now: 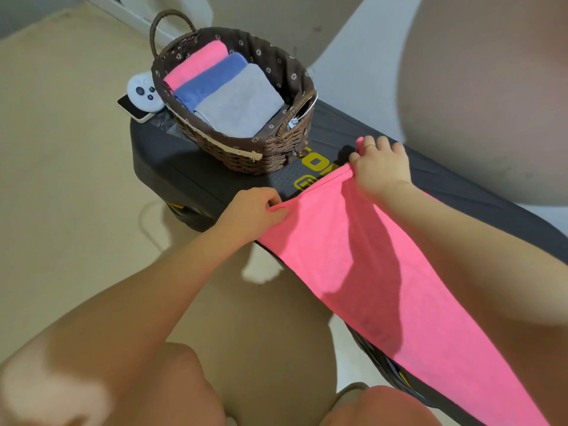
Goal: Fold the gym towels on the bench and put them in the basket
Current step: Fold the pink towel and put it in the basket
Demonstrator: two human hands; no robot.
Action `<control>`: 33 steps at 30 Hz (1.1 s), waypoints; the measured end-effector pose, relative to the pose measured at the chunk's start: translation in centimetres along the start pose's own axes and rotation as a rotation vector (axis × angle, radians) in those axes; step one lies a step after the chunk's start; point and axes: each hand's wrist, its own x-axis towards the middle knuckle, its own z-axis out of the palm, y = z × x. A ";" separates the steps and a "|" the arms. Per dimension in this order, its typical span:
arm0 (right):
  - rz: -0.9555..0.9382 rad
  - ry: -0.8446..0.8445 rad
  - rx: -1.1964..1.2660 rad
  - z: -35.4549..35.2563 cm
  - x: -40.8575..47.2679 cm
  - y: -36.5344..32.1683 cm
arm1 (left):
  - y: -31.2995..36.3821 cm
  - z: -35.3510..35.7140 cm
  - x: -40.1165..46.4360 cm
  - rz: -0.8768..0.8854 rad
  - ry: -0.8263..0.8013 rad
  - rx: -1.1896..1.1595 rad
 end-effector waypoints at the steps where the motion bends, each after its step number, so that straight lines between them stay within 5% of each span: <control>1: -0.039 0.035 -0.060 0.3 -0.2 0.1 | -0.1 0.1 -0.1 0.005 0.005 0.003; 5: -0.206 0.023 -0.220 1.7 -1.0 0.5 | -0.4 0.8 -0.3 0.011 -0.010 -0.006; 10: 0.066 -0.094 -0.080 2.4 -1.9 2.1 | -0.5 1.6 -0.6 0.028 -0.023 0.037; 14: 0.269 -0.222 0.300 3.9 -2.6 4.1 | -0.4 1.9 -0.7 0.029 -0.047 0.038; 19: 0.308 -0.246 0.695 4.7 -3.4 5.9 | -0.2 2.2 -1.2 0.038 -0.075 -0.022; 23: 0.440 -0.315 1.287 3.6 -4.2 6.2 | 0.2 1.9 -1.0 0.052 -0.053 0.004; 29: 0.604 0.047 2.043 0.7 -2.8 3.8 | 0.6 1.0 -0.6 0.051 -0.018 0.057; 33: 0.668 0.111 2.228 -1.4 0.0 2.5 | 0.9 -0.8 -0.6 0.056 0.053 -0.055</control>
